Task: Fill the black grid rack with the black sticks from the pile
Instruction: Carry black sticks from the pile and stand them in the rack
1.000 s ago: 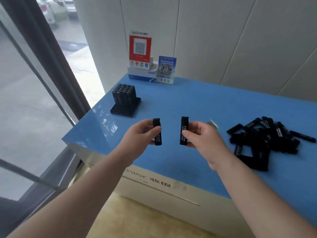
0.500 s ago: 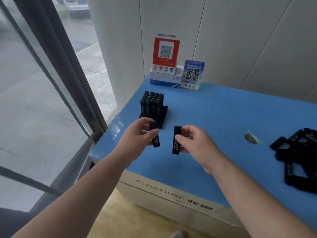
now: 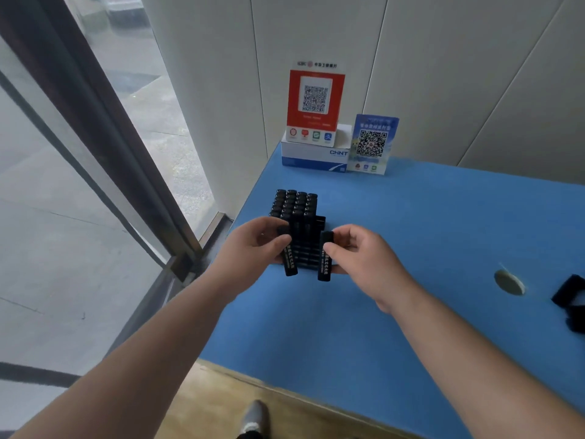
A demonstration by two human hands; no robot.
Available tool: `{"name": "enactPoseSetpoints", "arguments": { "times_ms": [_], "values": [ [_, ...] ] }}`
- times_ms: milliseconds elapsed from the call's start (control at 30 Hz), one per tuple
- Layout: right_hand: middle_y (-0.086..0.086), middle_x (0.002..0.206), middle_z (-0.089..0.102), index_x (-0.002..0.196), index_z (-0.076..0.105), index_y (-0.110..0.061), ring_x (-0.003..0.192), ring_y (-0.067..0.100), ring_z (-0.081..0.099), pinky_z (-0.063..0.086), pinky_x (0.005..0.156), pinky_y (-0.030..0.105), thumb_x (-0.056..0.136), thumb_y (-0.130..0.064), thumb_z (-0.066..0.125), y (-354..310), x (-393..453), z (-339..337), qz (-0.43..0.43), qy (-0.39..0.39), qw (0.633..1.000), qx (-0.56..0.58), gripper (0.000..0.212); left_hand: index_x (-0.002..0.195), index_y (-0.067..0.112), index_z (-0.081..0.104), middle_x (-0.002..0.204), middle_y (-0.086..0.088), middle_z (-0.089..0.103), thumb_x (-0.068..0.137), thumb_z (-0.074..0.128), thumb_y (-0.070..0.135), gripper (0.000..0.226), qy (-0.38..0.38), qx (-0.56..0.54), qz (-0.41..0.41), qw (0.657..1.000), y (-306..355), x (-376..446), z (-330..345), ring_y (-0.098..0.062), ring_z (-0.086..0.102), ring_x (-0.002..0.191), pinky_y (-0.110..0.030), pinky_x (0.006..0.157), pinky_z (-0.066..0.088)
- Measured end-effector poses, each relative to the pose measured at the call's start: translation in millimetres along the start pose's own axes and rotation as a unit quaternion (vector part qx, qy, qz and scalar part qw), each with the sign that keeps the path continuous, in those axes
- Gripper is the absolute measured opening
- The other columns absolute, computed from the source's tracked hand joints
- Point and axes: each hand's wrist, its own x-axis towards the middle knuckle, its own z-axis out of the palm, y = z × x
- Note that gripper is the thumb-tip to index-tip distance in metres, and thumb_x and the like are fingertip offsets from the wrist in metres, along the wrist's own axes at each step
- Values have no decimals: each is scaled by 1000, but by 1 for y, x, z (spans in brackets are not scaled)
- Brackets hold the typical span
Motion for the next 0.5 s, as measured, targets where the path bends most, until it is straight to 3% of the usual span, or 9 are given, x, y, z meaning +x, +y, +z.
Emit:
{"name": "enactPoseSetpoints", "arguments": {
  "times_ms": [100, 233, 367, 500],
  "values": [
    [-2, 92, 73, 93, 69, -22, 90, 19, 70, 58, 90, 44, 93, -18, 68, -1, 13, 3, 1, 49, 999, -16, 4, 107, 30, 70, 93, 9, 76, 94, 65, 25, 15, -24, 26, 21, 999, -3, 23, -10, -14, 74, 80, -29, 83, 57],
    [-3, 88, 73, 95, 69, -18, 82, 12, 68, 59, 88, 44, 93, -15, 67, -1, 21, 16, 13, 102, 995, 2, 3, 102, 38, 67, 92, 10, 73, 92, 68, 23, 19, -53, 65, 110, 990, 4, 46, -21, -8, 72, 82, -19, 79, 53],
    [4, 97, 74, 95, 69, -16, 90, 18, 70, 59, 89, 42, 93, -11, 67, -1, 28, 29, 17, 151, 988, 10, 5, 102, 27, 69, 96, 10, 68, 88, 72, 15, 20, -55, 115, 209, 970, 5, 70, -25, -3, 66, 85, -13, 79, 51],
    [1, 95, 74, 94, 69, -21, 94, 21, 71, 58, 90, 43, 93, -13, 67, 2, 29, 39, 18, 190, 982, 2, 9, 102, 12, 74, 95, 5, 67, 83, 77, 9, 20, -87, 192, 309, 927, -6, 93, -23, -9, 67, 81, -26, 83, 57]
  ]
}}
